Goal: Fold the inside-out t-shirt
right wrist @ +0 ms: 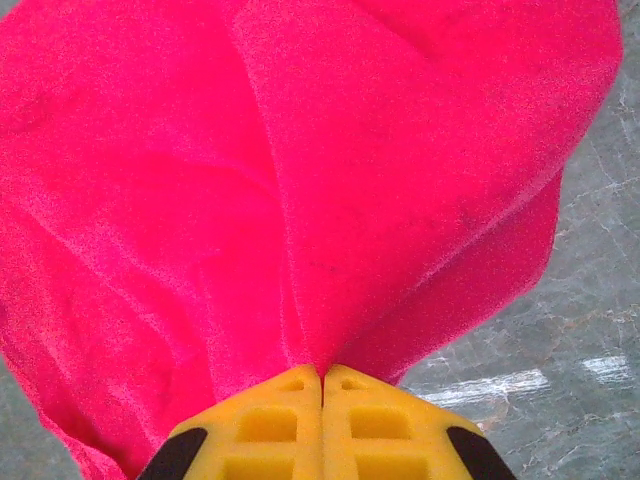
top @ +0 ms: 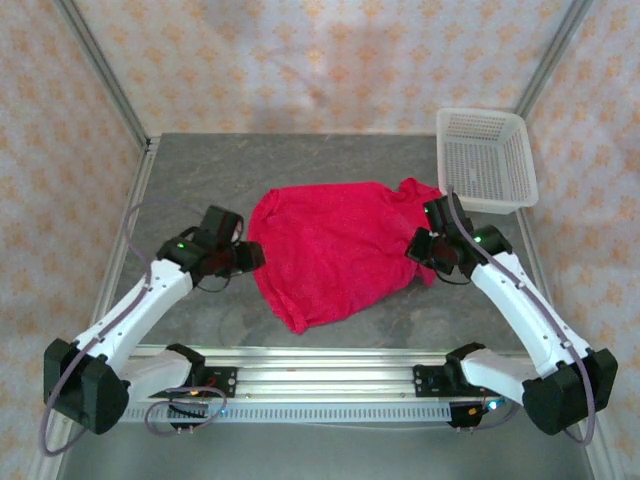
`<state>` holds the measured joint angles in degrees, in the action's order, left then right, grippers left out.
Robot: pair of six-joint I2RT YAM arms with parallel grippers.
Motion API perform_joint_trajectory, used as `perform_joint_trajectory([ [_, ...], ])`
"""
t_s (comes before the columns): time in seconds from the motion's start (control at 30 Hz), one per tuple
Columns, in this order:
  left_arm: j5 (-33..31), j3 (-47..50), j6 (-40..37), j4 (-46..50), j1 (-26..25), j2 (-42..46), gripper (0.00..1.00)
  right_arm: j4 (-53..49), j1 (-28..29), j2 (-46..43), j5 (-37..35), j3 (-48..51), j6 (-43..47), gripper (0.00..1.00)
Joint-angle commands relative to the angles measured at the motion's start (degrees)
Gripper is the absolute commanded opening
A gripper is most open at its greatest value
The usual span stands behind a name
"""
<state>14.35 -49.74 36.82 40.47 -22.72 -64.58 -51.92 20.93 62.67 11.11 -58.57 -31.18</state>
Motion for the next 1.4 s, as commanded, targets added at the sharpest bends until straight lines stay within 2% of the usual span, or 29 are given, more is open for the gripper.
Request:
perform_joint_trajectory([
  [0.0,-6.1,1.6,9.9,-3.6,-6.1,-3.4,0.54,1.4,-0.4,0.3,0.3,1.0,0.5,0.0],
  [0.13,-7.4,0.5,17.9,-0.5,-11.0,-11.5,0.57,2.3,-0.5,0.8,0.8,1.9,0.3,0.0],
  [0.33,-7.9,-1.9,21.8,-2.3,-14.6,-20.1,0.49,3.1,-0.5,1.3,2.2,2.6,0.2,0.0],
  [0.5,-9.4,-3.5,22.8,-2.8,-14.9,-22.0,0.45,3.7,-0.5,1.0,2.8,3.6,0.2,0.0],
  [0.77,-7.6,-3.7,22.9,-3.6,-15.0,-26.7,0.42,4.1,-0.7,0.9,3.0,4.1,0.3,0.0],
  [0.97,-8.0,-2.9,23.1,-3.0,-15.1,-26.7,0.39,4.5,-0.8,1.0,3.3,4.1,0.4,0.0],
  [1.07,-8.4,-3.4,22.8,-2.4,-15.0,-26.5,0.29,4.8,-0.8,1.0,3.3,4.4,0.4,0.0],
  [1.2,-9.3,-3.7,22.5,-1.5,-15.0,-26.3,0.01,5.1,-1.0,1.0,3.2,4.5,0.3,0.0],
  [1.37,-11.8,-6.1,20.1,3.4,-14.2,-23.6,0.0,4.5,-1.8,0.9,2.6,2.6,1.0,0.0],
])
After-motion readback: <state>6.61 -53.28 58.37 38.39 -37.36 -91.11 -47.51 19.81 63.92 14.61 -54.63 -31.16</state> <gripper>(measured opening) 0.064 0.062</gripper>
